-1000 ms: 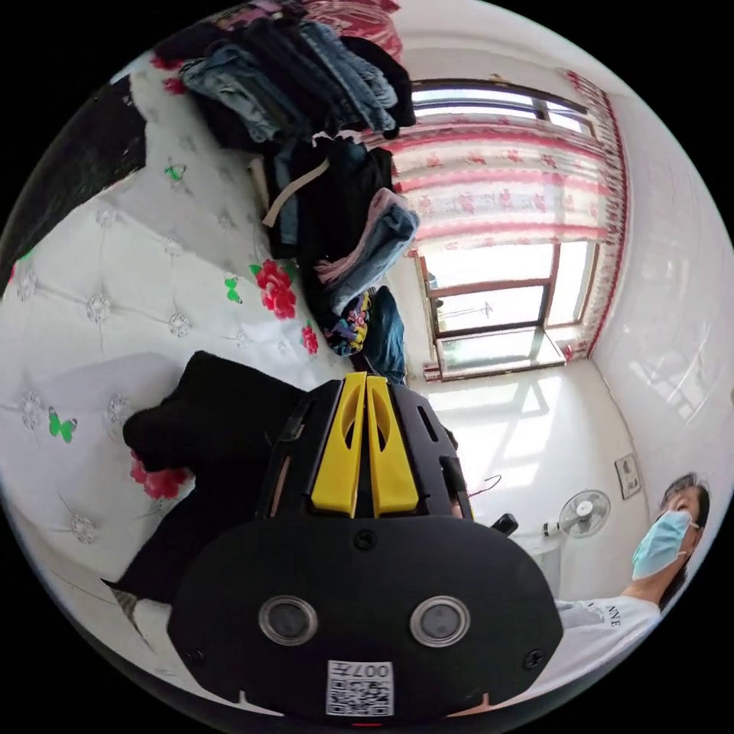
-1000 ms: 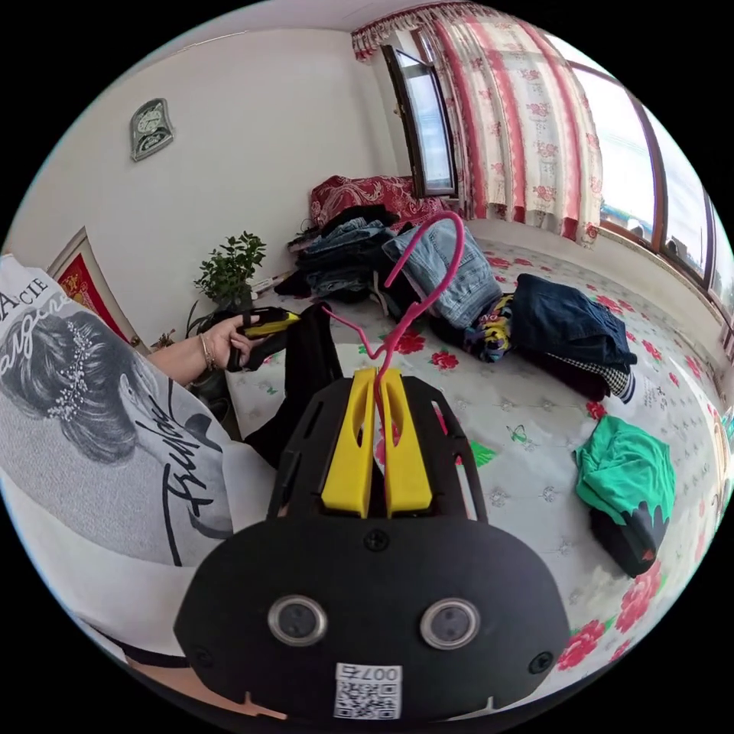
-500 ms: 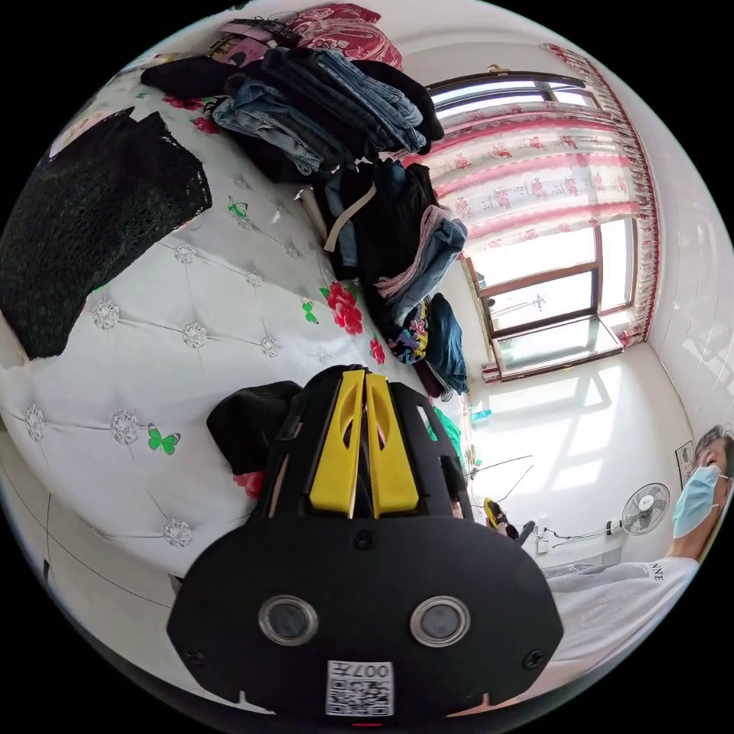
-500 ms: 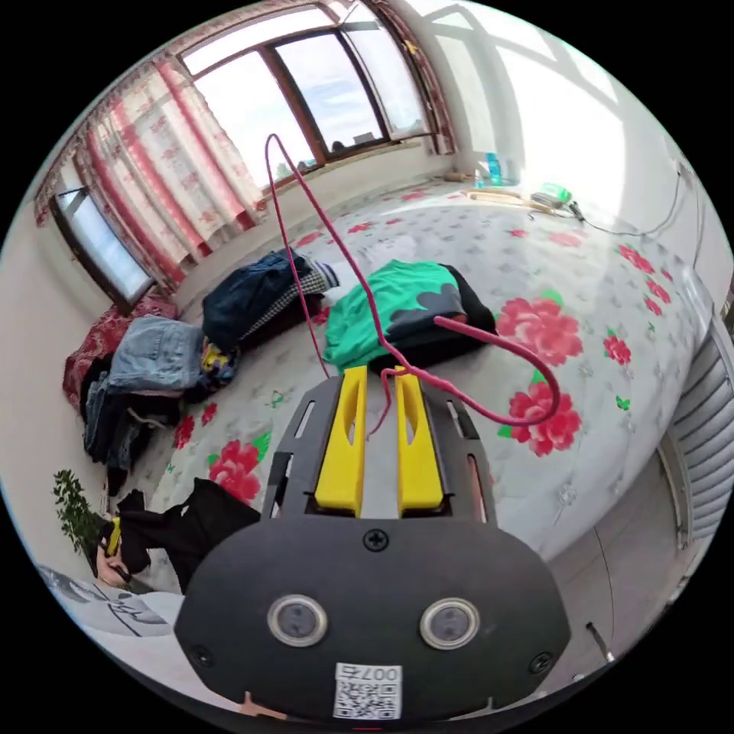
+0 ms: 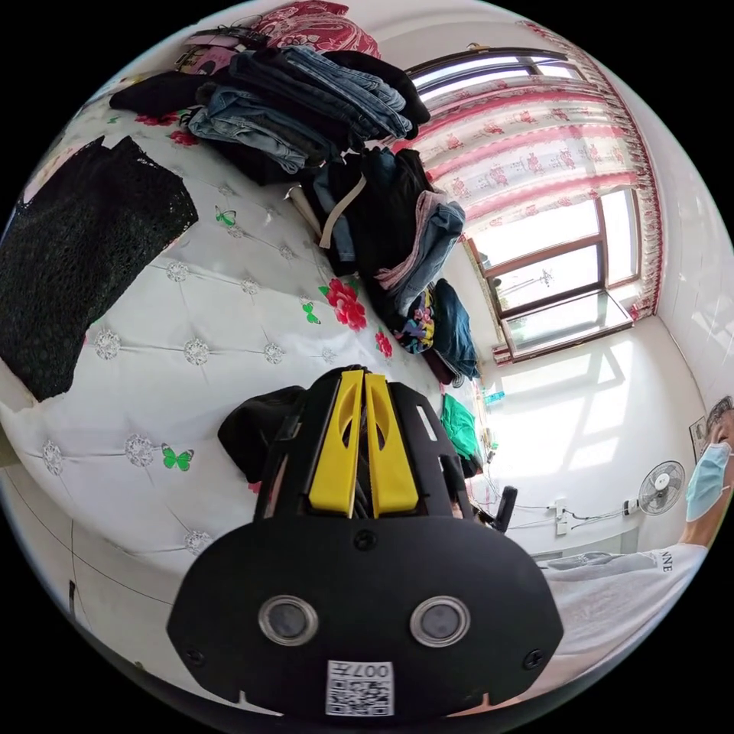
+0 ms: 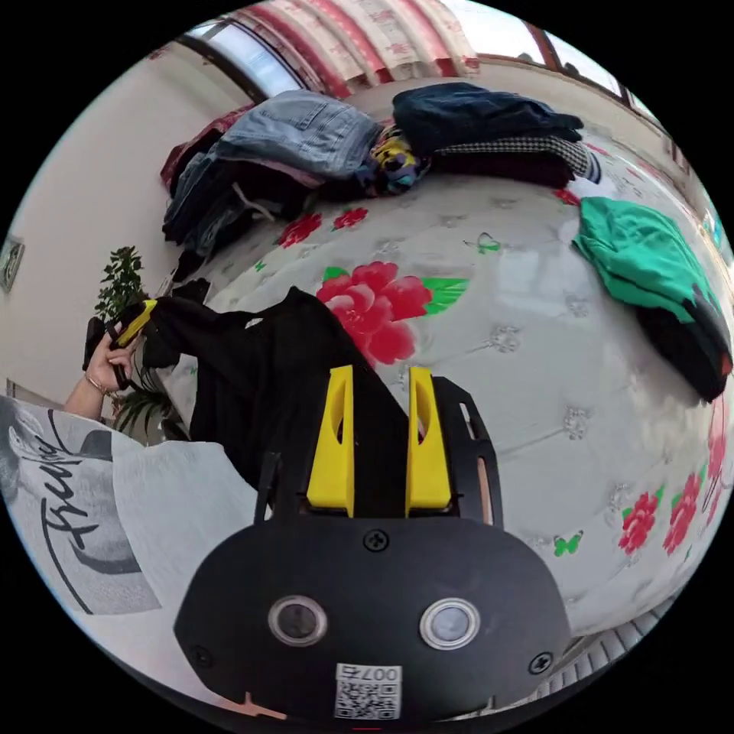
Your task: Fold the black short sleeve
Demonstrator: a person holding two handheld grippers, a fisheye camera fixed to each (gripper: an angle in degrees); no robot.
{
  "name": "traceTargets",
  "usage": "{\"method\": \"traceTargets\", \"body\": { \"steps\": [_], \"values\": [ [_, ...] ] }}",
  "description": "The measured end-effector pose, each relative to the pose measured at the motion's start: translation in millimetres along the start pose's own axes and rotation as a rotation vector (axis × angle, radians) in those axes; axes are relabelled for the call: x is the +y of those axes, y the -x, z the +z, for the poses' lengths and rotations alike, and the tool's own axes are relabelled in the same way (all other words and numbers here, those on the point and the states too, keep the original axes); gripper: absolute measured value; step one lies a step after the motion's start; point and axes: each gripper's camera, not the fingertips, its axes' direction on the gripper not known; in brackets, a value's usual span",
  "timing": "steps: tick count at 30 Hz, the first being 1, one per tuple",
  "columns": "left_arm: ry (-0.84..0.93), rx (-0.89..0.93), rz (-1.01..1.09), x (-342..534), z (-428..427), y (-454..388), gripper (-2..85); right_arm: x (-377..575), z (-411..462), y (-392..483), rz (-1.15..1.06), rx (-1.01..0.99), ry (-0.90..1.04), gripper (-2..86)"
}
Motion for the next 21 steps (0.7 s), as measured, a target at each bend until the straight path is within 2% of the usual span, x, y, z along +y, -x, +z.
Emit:
{"method": "traceTargets", "body": {
  "steps": [5, 6, 7, 10, 13, 17, 18, 21],
  "values": [
    [0.024, -0.065, 0.057, 18, -9, -12, -1.0, -37, 84, 45, -0.177, 0.086, 0.24, 3.8],
    [0.029, -0.083, 0.062, 22, -12, -12, -1.0, -34, 86, 53, -0.182, 0.186, 0.183, 2.4],
    [0.033, -0.098, 0.067, 25, -14, -11, -1.0, -33, 94, 59, -0.219, 0.222, 0.228, 1.4],
    [0.069, -0.118, 0.06, 21, -11, -4, -1.0, -46, 88, 62, -0.242, 0.2, 0.268, 0.3],
    [0.09, -0.113, 0.095, -9, -3, -14, -0.9, -79, 32, 46, -0.169, 0.213, 0.083, -0.1],
    [0.081, -0.089, 0.203, -63, 21, -60, -0.8, -127, -21, 38, -0.179, 0.28, -0.005, -0.2],
    [0.083, -0.104, 0.251, -82, 34, -81, -0.6, -139, -32, 37, -0.18, 0.347, -0.049, -0.2],
    [0.059, -0.083, 0.338, -122, 67, -123, 0.9, -172, -52, 21, -0.085, 0.408, -0.163, -0.1]
  ]
}}
